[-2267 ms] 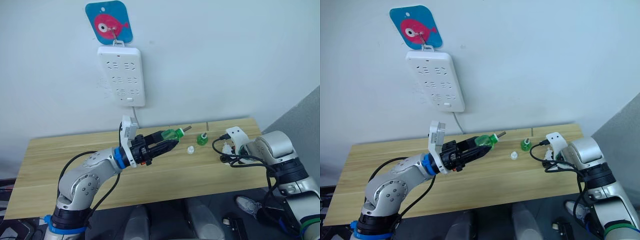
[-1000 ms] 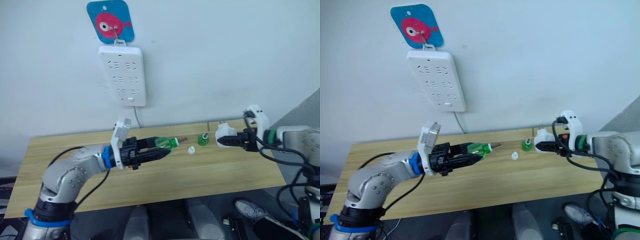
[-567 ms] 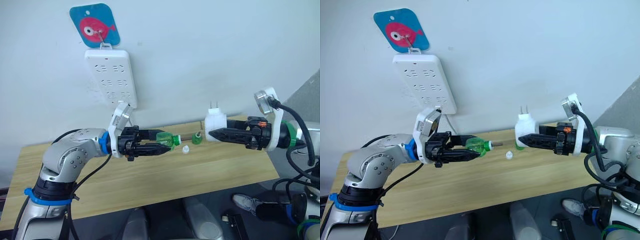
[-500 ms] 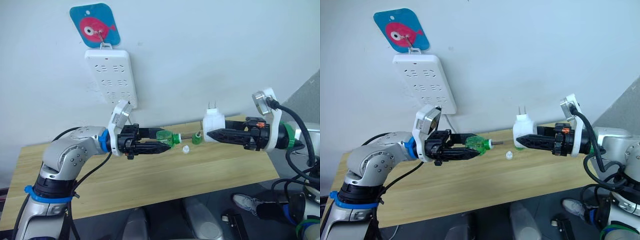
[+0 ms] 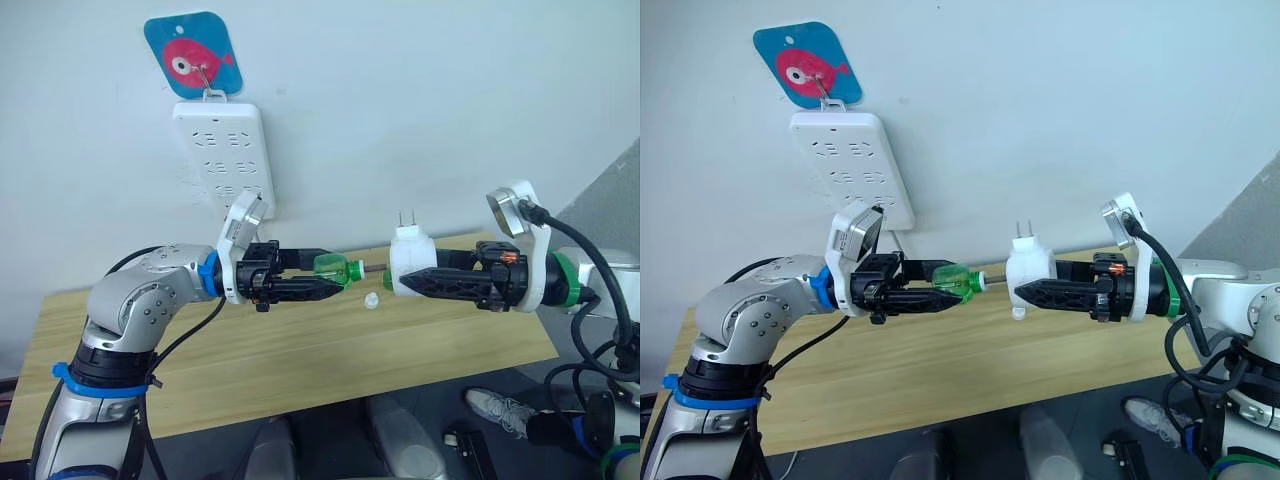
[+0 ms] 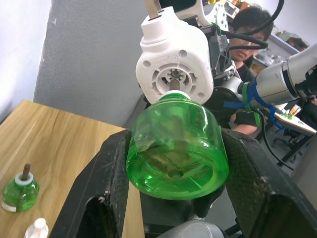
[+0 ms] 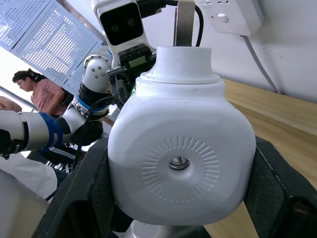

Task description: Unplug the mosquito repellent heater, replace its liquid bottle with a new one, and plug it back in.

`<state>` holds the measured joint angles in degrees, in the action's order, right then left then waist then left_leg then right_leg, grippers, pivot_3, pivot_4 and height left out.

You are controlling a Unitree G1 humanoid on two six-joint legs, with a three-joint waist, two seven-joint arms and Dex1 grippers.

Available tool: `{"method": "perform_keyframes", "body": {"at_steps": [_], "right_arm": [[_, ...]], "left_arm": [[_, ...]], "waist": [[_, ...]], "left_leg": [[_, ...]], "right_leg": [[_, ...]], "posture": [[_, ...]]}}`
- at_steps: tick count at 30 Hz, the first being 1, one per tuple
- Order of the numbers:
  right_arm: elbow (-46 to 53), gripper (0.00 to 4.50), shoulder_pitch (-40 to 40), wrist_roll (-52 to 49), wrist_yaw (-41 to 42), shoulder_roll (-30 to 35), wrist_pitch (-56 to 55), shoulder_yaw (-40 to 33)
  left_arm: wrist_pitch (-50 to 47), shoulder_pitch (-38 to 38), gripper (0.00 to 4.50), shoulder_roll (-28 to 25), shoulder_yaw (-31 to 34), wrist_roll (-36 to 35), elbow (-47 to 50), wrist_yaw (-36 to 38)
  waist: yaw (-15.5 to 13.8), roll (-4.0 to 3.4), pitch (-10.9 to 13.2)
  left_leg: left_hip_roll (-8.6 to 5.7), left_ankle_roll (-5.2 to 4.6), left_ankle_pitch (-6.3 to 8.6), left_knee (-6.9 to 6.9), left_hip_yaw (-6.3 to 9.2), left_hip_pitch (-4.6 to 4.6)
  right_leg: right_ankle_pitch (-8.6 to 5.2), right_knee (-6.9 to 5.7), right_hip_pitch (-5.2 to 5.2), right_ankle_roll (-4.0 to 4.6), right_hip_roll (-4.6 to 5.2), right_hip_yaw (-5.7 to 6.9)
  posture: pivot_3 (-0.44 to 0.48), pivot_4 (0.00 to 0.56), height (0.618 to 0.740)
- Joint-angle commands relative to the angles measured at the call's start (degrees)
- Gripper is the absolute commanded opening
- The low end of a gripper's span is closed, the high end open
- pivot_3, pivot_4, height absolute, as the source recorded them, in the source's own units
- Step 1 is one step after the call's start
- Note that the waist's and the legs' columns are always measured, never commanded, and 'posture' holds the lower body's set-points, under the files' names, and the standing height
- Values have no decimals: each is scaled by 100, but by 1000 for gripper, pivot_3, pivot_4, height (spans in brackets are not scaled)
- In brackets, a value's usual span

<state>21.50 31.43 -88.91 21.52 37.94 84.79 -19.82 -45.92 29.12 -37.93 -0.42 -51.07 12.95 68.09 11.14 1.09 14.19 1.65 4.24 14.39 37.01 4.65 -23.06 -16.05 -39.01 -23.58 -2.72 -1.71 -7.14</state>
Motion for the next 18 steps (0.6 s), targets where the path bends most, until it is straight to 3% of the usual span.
{"method": "perform_keyframes", "body": {"at_steps": [1, 18], "right_arm": [[30, 2993, -54, -524, -248, 189, -476, 174], [194, 2993, -200, -1176, -596, 781, -1579, 1050]], "left_arm": [[45, 116, 2314, 29, 6, -11, 92, 79], [58, 275, 2314, 174, -56, 87, 54, 106]], "waist": [[1, 0, -38], [1, 0, -129]], "left_leg": [[0, 0, 0, -1, 0, 1], [0, -1, 0, 7, 0, 2]], "right_leg": [[0, 0, 0, 0, 0, 0], [0, -5, 2, -3, -1, 0]], "posture": [[-221, 127, 736], [-222, 121, 736]]}}
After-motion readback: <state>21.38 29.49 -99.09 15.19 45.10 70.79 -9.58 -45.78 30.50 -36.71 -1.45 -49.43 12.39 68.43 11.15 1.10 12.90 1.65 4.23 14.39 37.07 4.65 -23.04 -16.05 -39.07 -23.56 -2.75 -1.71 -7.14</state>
